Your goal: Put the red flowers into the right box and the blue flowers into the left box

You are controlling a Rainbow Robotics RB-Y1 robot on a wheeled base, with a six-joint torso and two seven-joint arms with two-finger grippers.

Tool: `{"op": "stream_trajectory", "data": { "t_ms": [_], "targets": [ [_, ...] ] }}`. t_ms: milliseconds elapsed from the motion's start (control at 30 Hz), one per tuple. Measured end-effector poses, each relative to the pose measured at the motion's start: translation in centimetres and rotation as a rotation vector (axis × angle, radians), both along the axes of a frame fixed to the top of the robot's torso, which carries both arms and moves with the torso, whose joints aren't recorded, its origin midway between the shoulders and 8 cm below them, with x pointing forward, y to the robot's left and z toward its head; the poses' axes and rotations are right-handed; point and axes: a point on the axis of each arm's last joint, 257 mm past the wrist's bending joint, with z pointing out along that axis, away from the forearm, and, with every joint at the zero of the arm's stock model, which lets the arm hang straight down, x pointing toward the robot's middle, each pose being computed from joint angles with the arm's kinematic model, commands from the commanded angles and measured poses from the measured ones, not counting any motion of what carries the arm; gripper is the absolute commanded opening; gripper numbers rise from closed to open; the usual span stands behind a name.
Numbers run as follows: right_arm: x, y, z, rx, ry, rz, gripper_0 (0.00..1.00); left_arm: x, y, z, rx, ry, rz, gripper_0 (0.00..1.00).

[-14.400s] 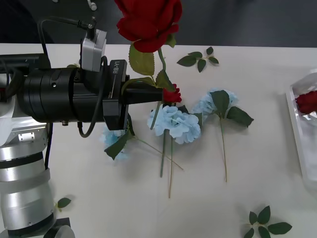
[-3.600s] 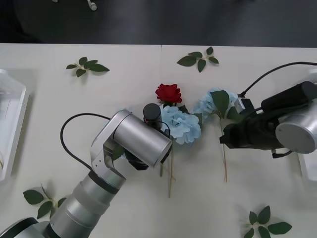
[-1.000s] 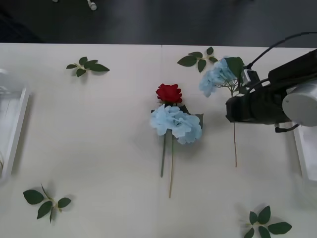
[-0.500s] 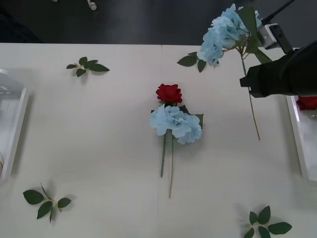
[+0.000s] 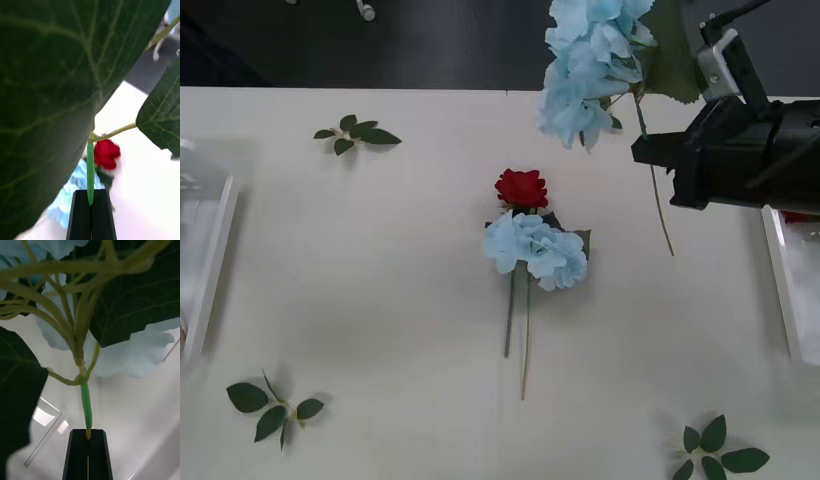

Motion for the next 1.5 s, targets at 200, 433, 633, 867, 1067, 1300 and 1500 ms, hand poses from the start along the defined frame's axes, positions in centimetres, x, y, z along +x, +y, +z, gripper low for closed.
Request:
{"op": "stream_trajectory", "data": {
  "t_ms": [200, 433, 633, 867, 1067, 1300, 1500],
  "targets": [
    [-2.8, 2.5, 2.1, 0.051, -0.091, 0.124, 0.00, 0.0, 0.0, 0.0, 0.001, 0.000, -0.001, 1.00],
    [-4.5, 4.1, 3.8, 0.034, -0.232, 0.247, 0.00, 0.7, -0.9, 0.8, -0.013, -0.023, -0.019, 1.00],
    [-5.8, 5.7, 5.6, 0.116, -0.271, 0.305, 0.00, 0.9, -3.3, 4.0, -0.038, -0.021, -0.079, 1.00],
    [-7.7, 9.9, 6.3, 0.220, -0.289, 0.394, 0.00, 0.8, -5.2, 9.4, -0.038, -0.064, -0.137, 1.00],
    [-9.4, 14.6, 3.9, 0.224, -0.248, 0.483, 0.00, 0.8, -9.3, 11.9, -0.071, -0.077, -0.243, 1.00],
    [-8.2, 17.2, 3.3, 0.217, -0.255, 0.496, 0.00, 0.8, -17.0, 14.6, -0.268, -0.165, -0.415, 1.00],
    [-6.2, 20.1, 2.6, 0.229, -0.263, 0.484, 0.00, -0.2, -23.1, 16.9, -0.338, -0.264, -0.724, 1.00]
  ]
}}
